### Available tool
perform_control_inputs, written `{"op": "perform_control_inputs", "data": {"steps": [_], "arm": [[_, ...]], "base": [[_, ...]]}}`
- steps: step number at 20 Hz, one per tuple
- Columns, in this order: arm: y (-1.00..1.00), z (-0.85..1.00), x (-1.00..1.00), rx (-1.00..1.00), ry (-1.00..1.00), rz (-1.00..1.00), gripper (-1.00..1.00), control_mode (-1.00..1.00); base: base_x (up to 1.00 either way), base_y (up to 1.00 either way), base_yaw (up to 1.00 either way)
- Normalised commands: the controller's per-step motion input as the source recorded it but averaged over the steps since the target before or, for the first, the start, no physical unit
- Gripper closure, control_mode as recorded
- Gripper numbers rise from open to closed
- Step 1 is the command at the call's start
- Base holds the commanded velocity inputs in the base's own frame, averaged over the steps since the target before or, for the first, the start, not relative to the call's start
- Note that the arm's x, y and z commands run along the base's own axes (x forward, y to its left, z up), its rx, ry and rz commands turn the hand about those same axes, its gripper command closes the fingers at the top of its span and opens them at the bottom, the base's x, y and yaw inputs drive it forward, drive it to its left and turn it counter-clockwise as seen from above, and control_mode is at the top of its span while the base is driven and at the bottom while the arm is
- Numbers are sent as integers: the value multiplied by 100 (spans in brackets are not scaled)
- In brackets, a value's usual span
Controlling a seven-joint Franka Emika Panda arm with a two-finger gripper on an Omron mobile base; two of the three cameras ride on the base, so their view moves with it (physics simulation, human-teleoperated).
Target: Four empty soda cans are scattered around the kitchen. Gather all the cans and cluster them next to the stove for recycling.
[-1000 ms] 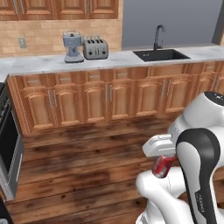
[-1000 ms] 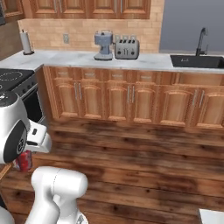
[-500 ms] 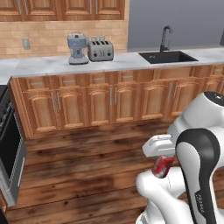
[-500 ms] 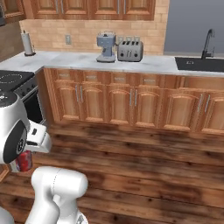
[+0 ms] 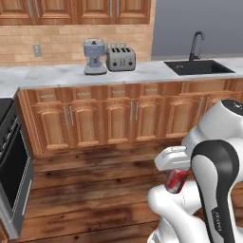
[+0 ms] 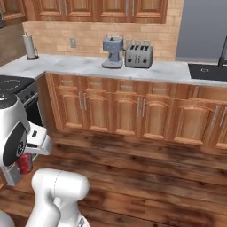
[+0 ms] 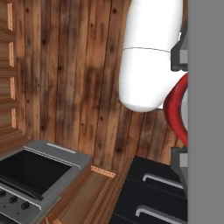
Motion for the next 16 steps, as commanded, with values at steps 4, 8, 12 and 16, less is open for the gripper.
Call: {"op": "perform_control_inputs", "data": {"steps": [4,8,12,16], "arm": [[0,0,0,0,0,0,100,100],[0,0,0,0,0,0,100,100],[0,0,0,0,0,0,100,100],[0,0,0,0,0,0,100,100]], "base": [[75,-7,14],[63,-7,22],[36,0,29],[2,0,32]]}}
